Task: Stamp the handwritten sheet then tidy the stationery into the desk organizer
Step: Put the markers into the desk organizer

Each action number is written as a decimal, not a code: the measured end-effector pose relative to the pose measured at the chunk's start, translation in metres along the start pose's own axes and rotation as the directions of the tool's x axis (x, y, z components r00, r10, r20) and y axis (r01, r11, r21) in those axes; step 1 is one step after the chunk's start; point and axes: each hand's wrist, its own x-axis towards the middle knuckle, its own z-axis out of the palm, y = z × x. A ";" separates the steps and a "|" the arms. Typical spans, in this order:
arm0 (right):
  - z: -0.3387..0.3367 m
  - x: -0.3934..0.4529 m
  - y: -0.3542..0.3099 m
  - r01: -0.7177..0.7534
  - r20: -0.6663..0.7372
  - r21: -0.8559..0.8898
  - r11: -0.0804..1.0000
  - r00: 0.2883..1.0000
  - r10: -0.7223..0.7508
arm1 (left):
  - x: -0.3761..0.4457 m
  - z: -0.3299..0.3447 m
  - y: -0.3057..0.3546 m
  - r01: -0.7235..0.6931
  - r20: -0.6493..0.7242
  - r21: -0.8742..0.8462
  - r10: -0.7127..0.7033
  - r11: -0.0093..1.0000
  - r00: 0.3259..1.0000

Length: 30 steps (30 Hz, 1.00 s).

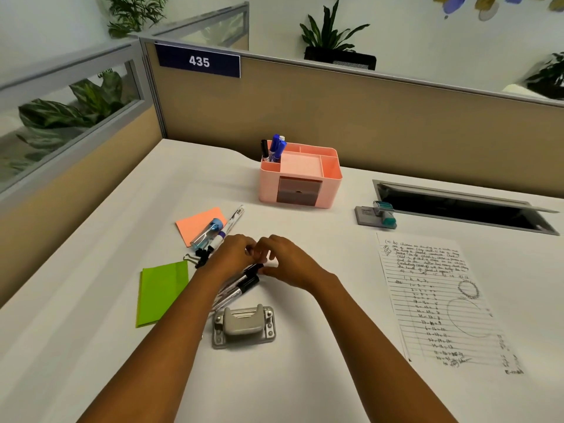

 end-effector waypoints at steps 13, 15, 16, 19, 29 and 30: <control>0.020 -0.017 0.005 0.078 0.072 -0.137 0.987 0.995 -0.068 | -0.013 -0.014 0.007 0.039 0.054 0.006 -0.039 0.999 0.998; 0.020 -0.017 0.007 0.081 0.086 -0.117 0.990 0.994 -0.071 | -0.012 -0.017 0.011 0.042 -0.009 -0.073 -0.043 0.996 0.999; 0.019 -0.017 0.009 0.080 0.094 -0.095 0.992 0.993 -0.071 | -0.012 -0.021 0.014 0.038 -0.045 -0.118 -0.044 0.992 0.998; 0.011 -0.017 0.012 0.041 0.058 0.063 0.997 0.997 -0.045 | -0.009 -0.032 0.023 0.021 -0.158 -0.246 -0.061 0.969 0.986; -0.004 -0.010 0.005 -0.007 -0.103 0.910 0.415 0.965 0.242 | -0.003 -0.039 0.036 -0.001 -0.264 -0.453 -0.133 0.892 0.955; -0.007 -0.007 0.003 0.036 -0.138 0.941 0.336 0.949 0.283 | -0.002 -0.041 0.039 -0.011 -0.276 -0.491 -0.143 0.871 0.950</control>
